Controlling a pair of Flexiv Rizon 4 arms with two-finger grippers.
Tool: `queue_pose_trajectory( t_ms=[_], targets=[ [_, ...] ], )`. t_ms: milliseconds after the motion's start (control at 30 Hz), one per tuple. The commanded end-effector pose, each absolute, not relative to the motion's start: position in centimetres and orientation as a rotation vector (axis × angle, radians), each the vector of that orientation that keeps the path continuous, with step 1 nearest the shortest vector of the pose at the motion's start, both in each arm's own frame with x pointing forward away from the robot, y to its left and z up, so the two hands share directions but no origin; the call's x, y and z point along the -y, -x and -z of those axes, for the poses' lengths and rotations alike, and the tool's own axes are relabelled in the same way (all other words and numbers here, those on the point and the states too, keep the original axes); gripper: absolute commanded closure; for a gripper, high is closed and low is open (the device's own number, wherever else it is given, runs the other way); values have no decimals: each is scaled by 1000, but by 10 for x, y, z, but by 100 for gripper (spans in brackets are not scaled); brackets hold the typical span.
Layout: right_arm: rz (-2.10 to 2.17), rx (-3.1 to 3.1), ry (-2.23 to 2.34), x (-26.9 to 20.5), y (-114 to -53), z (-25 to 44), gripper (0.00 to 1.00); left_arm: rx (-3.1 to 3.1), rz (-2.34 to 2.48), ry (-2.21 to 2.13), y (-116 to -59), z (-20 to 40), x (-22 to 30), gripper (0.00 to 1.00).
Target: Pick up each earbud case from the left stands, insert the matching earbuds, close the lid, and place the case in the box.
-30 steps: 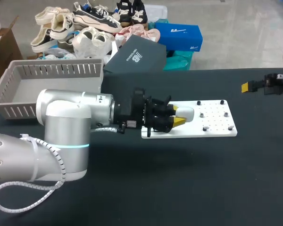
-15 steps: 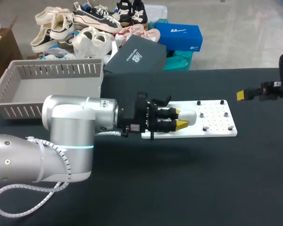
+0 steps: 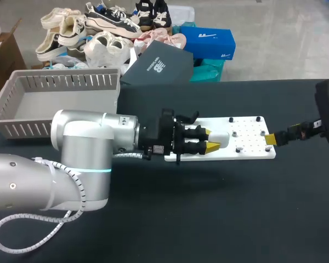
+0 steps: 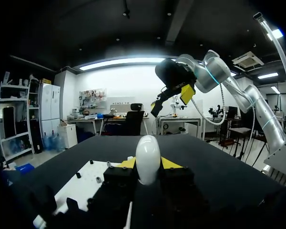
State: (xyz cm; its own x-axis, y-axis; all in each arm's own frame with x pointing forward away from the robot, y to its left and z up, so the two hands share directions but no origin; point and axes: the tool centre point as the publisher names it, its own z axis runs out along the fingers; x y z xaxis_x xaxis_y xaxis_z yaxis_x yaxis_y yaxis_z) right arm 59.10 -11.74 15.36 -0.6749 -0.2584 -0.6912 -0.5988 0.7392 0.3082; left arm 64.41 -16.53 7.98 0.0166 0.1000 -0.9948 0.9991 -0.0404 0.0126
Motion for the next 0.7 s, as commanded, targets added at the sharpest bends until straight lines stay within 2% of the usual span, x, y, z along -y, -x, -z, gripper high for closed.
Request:
queue_pose_trajectory(
  t_ms=[33,700],
  targets=[
    [-675,-2308,656,107,-580,-154,0,-1249,1177,-1319,-646,-78,167,100],
    [-560,-2389,725,53,-585,-125,0,-1248,1178,-1327,-647,-77,167,100]
  ],
)
